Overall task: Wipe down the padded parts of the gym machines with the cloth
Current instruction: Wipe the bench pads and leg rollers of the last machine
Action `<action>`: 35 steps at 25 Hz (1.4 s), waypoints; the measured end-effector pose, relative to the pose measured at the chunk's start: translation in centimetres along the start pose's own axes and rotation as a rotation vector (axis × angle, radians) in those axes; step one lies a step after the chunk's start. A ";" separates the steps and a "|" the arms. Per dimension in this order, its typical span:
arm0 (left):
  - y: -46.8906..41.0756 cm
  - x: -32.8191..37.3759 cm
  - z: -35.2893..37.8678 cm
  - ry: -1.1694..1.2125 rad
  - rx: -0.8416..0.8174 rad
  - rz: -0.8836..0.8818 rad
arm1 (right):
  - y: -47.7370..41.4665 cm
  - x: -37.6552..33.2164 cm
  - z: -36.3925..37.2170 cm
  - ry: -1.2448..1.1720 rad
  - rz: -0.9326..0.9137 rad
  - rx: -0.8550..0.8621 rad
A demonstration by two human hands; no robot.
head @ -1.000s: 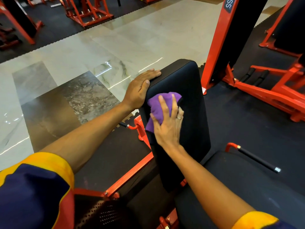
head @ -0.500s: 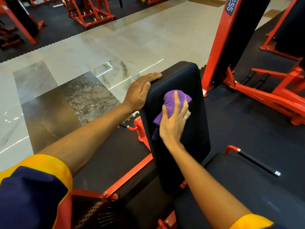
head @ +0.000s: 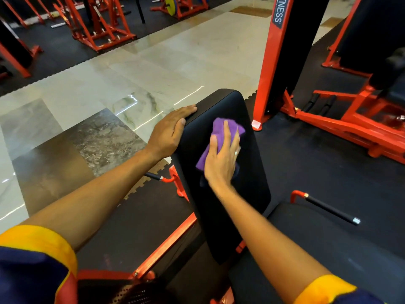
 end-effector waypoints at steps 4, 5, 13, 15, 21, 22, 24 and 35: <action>-0.4 2.1 0.1 -0.237 -0.089 0.148 | -3.8 2.6 -1.5 -0.033 0.056 0.094; -0.8 3.0 0.5 -0.361 -0.111 0.254 | -3.4 5.0 -1.5 -0.060 0.172 0.133; -4.0 5.8 11.0 -1.231 -0.384 0.591 | -6.5 10.4 -2.4 -0.163 0.491 0.253; -3.9 5.4 11.5 -1.295 -0.355 0.607 | -8.6 8.0 -2.4 -0.162 0.354 0.261; -3.9 5.3 11.9 -1.274 -0.330 0.616 | -2.8 11.1 -1.4 -0.017 0.065 0.084; -3.9 5.3 11.8 -1.263 -0.323 0.609 | -3.4 13.4 -1.7 0.033 0.149 0.105; -3.9 5.4 11.7 -1.251 -0.300 0.609 | -6.6 15.9 -2.6 0.023 0.360 0.189; -3.9 6.2 11.5 -1.282 -0.284 0.625 | -8.5 14.2 -3.2 0.057 0.069 0.122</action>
Point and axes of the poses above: each hand's wrist, its own y-axis away from the middle knuckle, its own z-axis out of the palm, x = y × z, the point moved 5 cm from there along -y, towards the middle knuckle, and after that the axes turned 4 degrees about x, right-handed, at the moved point
